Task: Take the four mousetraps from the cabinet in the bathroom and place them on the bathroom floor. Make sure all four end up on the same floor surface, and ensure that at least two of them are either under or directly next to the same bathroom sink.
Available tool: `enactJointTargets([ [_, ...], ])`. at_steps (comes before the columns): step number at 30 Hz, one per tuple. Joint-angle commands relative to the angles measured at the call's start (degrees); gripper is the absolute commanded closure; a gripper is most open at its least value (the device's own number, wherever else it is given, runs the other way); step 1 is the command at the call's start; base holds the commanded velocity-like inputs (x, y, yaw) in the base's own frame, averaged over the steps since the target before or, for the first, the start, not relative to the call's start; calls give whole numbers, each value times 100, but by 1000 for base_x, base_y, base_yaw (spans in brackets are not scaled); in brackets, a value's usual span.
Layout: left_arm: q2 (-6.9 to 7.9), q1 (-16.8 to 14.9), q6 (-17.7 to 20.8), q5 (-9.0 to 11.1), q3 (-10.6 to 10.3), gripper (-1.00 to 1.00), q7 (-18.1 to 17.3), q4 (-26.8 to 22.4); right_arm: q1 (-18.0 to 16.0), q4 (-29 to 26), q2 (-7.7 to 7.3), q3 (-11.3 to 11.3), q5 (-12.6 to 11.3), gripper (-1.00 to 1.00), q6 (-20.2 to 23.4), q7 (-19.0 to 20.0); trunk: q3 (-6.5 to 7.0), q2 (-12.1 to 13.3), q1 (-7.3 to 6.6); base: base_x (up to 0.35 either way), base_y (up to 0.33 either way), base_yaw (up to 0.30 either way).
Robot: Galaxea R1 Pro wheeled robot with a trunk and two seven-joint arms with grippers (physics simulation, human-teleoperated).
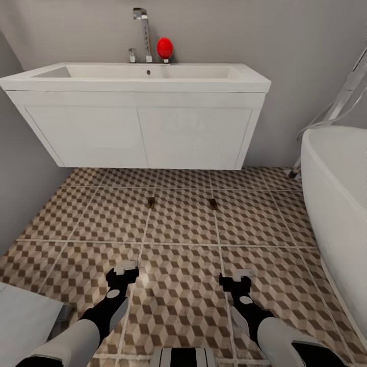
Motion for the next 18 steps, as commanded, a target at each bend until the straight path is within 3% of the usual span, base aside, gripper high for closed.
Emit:
enactJointTargets([
  [1,3,-3,-21,61,-51,-100,32,5,-3,6,3,-48,59,-100,-13,-21,19,0,-3,0,0,0],
  [18,3,-1,19,69,-49,-100,23,8,-3,6,-2,-30,72,-100,-10,-84,396,23,-47,0,0,0],
])
